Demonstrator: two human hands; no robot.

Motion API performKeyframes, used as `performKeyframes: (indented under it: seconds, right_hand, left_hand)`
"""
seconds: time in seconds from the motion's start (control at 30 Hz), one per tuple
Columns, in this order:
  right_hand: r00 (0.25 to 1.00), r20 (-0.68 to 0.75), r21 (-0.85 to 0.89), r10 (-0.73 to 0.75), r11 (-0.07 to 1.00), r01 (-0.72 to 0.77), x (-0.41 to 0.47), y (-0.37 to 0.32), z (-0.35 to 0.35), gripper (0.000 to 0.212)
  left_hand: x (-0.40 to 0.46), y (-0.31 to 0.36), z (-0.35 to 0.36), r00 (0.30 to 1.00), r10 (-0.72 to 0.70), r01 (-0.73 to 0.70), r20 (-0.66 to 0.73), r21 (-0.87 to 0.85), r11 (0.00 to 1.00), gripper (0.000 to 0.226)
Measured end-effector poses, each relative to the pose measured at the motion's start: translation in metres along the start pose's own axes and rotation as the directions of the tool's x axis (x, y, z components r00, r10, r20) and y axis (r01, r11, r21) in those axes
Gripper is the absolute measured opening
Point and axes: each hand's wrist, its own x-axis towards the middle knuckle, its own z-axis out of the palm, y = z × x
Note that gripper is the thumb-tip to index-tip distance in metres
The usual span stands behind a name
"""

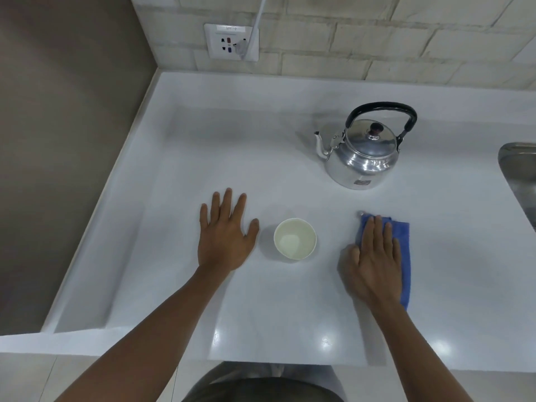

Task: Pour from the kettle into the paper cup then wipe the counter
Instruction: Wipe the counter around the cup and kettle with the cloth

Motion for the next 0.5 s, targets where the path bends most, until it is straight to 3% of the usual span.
performKeyframes:
  seconds: [0.27,0.5]
  right_hand:
    - [0.973,0.032,-0.044,-0.228,0.972,0.229,-0.087,-0.011,0.009,0.068]
    - [1.0,-0.006,0.019,0.021,1.0,-0.021,-0.056,-0.005,0.005,0.075]
  left_hand:
    - [-0.001,-0.001,-0.002,1.0,0.006,-0.006,0.02,0.001,1.0,0.069]
    - [-0.001,-0.001,-0.004,0.998,0.033,-0.032,0.056,-0.021,0.999,0.07]
